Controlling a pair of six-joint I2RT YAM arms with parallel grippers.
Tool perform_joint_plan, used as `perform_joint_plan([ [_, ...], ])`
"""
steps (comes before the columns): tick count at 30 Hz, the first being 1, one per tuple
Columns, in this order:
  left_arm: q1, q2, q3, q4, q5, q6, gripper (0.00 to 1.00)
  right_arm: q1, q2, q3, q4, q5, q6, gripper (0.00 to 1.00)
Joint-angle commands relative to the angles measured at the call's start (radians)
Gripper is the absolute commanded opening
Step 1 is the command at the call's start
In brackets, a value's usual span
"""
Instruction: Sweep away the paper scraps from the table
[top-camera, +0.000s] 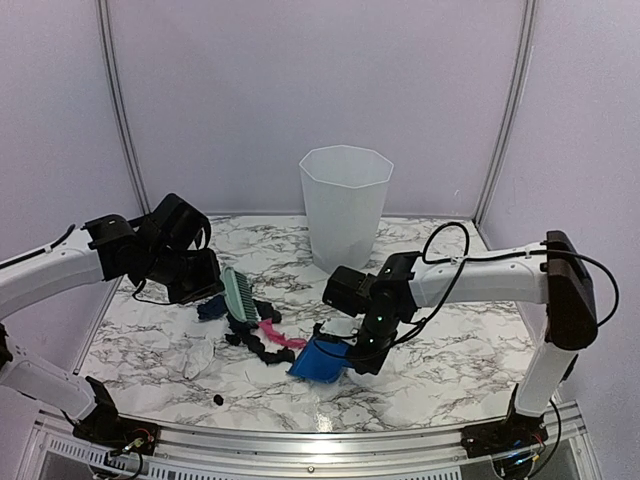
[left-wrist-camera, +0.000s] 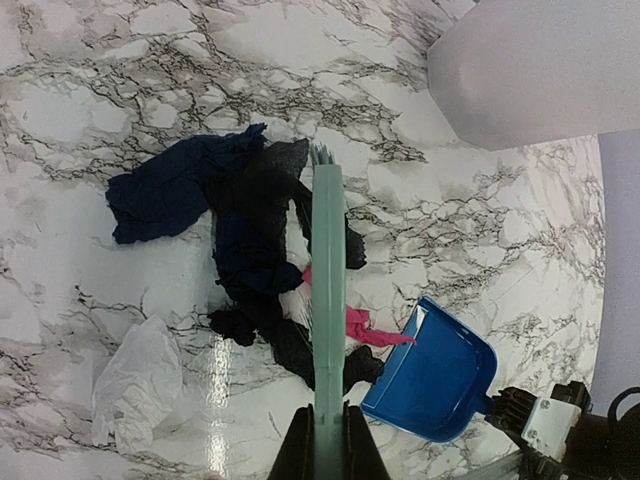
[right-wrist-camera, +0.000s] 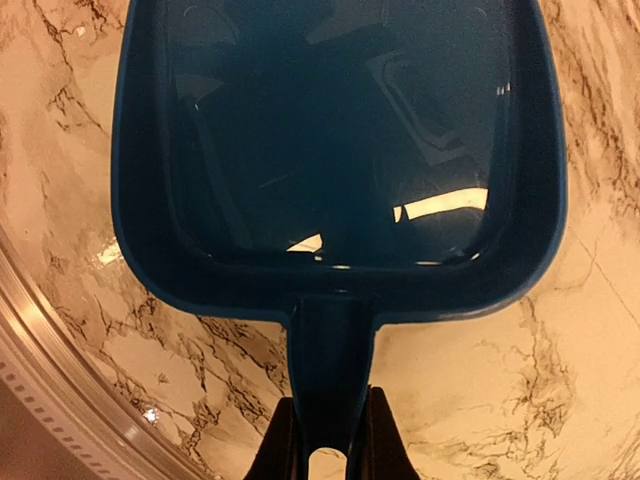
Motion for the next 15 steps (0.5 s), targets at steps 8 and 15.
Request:
perform_joint_plan([
  [8, 0.019, 0.062, 0.140, -0.067, -0.151, 0.164, 0.00, 0.011, 0.040, 0.078, 0.060, 0.138, -0.071, 0.00],
  [15, 0.033, 0.280, 0.312, -0.075, -0.228, 0.328, 0.00, 0.011, 0.039, 0.054, 0.062, 0.159, -0.087, 0.00],
])
